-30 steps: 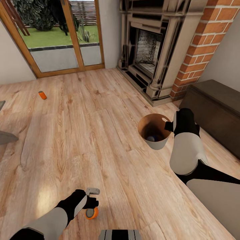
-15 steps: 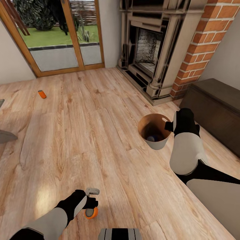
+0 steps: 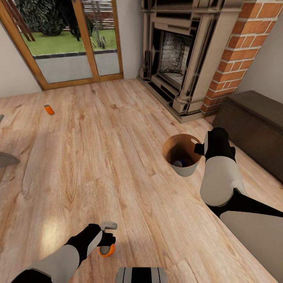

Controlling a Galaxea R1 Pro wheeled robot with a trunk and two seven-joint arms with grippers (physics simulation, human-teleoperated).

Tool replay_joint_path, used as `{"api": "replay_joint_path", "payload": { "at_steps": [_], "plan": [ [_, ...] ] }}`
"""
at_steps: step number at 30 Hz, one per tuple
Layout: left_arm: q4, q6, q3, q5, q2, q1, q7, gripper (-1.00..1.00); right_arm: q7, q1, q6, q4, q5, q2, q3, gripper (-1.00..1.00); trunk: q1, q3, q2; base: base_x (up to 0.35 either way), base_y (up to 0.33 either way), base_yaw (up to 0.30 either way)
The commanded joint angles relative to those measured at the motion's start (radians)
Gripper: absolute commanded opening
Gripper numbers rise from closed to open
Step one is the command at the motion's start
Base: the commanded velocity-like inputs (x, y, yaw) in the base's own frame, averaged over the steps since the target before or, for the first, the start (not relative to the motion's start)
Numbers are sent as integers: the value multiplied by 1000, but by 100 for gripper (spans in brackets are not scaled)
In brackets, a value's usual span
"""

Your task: Put the three can of soda from the living room inside the tash can in the kitchen.

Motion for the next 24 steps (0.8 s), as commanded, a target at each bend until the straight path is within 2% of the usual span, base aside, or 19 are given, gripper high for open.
{"api": "replay_joint_path", "payload": {
  "at_steps": [1, 5, 24],
  "plan": [
    [0, 0, 0, 0, 0, 0, 0, 100, 4, -1, 0, 0, -12, 0, 0, -100, 4, -3, -7, 0, 0, 0],
    [0, -1, 0, 0, 0, 0, 0, 100, 4, -1, 0, 0, -12, 0, 0, -100, 19, -16, -35, 0, 0, 0],
    [-1, -4, -1, -1, -2, 0, 1, 100, 4, -2, 0, 2, -11, 0, 3, -100, 19, -16, -35, 0, 0, 0]
  ]
}}
